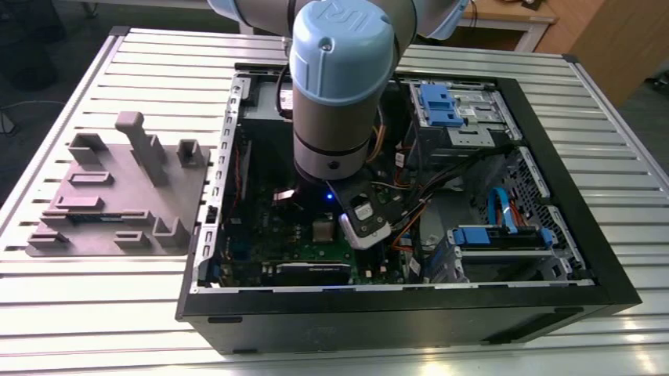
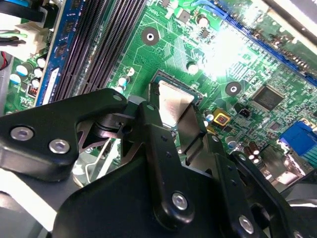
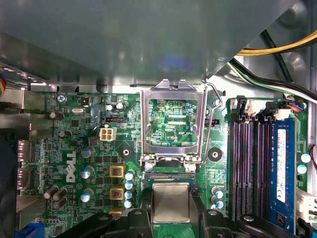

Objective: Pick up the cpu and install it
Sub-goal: 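Place the cpu into insertion slot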

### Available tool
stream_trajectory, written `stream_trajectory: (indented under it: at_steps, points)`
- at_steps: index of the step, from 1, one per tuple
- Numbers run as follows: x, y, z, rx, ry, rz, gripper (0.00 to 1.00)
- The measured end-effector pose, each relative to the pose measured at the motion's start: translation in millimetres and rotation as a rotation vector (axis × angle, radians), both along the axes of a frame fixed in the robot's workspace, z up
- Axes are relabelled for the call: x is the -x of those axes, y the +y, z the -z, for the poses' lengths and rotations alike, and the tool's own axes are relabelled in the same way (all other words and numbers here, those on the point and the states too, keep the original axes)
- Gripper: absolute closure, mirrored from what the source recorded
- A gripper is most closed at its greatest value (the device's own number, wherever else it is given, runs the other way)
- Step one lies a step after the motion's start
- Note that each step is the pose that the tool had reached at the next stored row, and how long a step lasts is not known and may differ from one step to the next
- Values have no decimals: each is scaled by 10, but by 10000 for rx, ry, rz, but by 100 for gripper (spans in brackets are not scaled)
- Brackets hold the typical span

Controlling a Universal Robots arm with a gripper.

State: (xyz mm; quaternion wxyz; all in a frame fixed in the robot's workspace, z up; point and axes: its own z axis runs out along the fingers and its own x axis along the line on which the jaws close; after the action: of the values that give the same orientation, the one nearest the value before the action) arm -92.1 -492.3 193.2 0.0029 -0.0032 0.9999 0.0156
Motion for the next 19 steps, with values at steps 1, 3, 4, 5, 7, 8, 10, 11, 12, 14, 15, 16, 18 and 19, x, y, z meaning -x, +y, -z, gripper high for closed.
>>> stream_trajectory:
  at_steps: [1,3,4,5,7,8,10,11,12,14,15,16,18,19]
  points:
    - [0,0,0,0,0,-1,59]
    - [-1,3,0,-2,-1,7,59]
    - [-1,3,0,-1,-1,20,59]
    - [-1,3,0,-1,-1,34,59]
    - [0,5,1,-5,-1,41,59]
    - [1,5,0,-18,0,43,59]
    - [1,5,1,-46,-1,43,59]
    - [1,5,1,-51,-1,43,59]
    - [0,5,2,-53,-4,41,59]
    - [0,4,1,-53,0,40,62]
    - [0,4,1,-54,0,40,62]
    - [0,4,1,-54,0,40,62]
    - [0,5,1,-54,-1,42,62]
    - [0,5,-1,-56,-1,42,62]
